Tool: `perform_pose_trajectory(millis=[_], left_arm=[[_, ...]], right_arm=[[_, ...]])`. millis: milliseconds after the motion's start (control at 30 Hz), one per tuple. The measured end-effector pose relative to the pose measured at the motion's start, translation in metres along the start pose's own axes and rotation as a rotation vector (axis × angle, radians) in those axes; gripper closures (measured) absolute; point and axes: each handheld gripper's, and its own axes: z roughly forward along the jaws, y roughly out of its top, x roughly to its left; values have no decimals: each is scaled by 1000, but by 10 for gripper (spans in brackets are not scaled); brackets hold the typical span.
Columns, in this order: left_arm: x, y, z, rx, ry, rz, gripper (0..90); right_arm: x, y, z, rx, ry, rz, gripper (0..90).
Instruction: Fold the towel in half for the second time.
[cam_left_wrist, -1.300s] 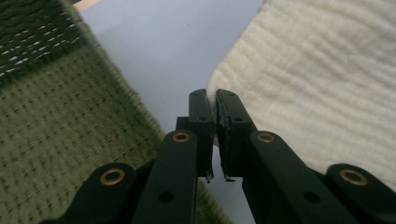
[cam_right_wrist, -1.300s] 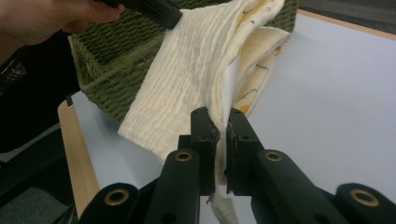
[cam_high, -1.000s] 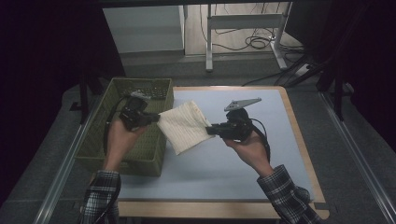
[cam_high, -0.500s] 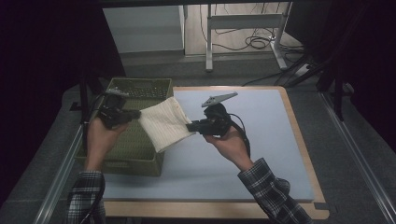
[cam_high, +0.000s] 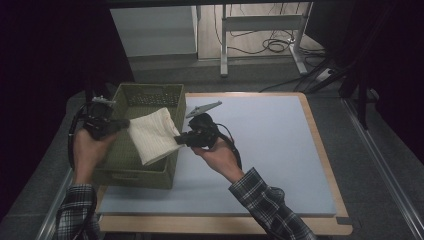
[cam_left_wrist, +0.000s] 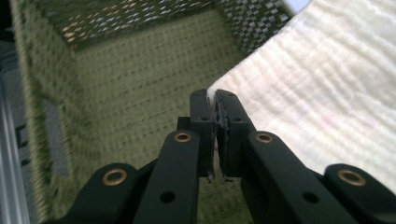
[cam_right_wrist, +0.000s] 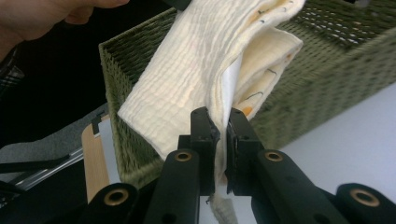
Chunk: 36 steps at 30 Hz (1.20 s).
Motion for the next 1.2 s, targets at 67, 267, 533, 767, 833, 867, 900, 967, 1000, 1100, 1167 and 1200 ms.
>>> perform_pose_trajectory(millis=[67,267,533,767,833,867,900,967,1000,1100,1167,1200], left_arm=[[5,-4,2,9,11,-5,864],[16,-14,8,18,36,-25,865],[23,-20,18,12,50,-22,867],[24,-22,39,19,46,-12,867],[24,-22,44,21,45,-9,867],[24,-22,47,22,45,-7,867],[24,-22,48,23,45,-6,867],[23,-21,54,31,49,0,867],[24,-21,57,35,49,0,867],[24,-21,64,35,55,-4,835],[24,-21,66,32,60,-3,769],[24,-21,67,30,58,-5,743]], right_arm=[[5,1,10,7,2,1,834],[17,0,37,32,5,7,834],[28,-7,69,59,-3,46,829],[36,-13,90,80,-14,83,824],[36,-13,94,84,-17,90,822],[37,-14,96,87,-19,93,821],[37,-14,97,91,-22,96,821],[37,-15,99,96,-25,96,817],[37,-15,100,99,-27,96,810],[35,-16,102,100,-8,96,726],[35,-14,101,93,-2,91,654],[35,-13,99,88,-10,81,653]])
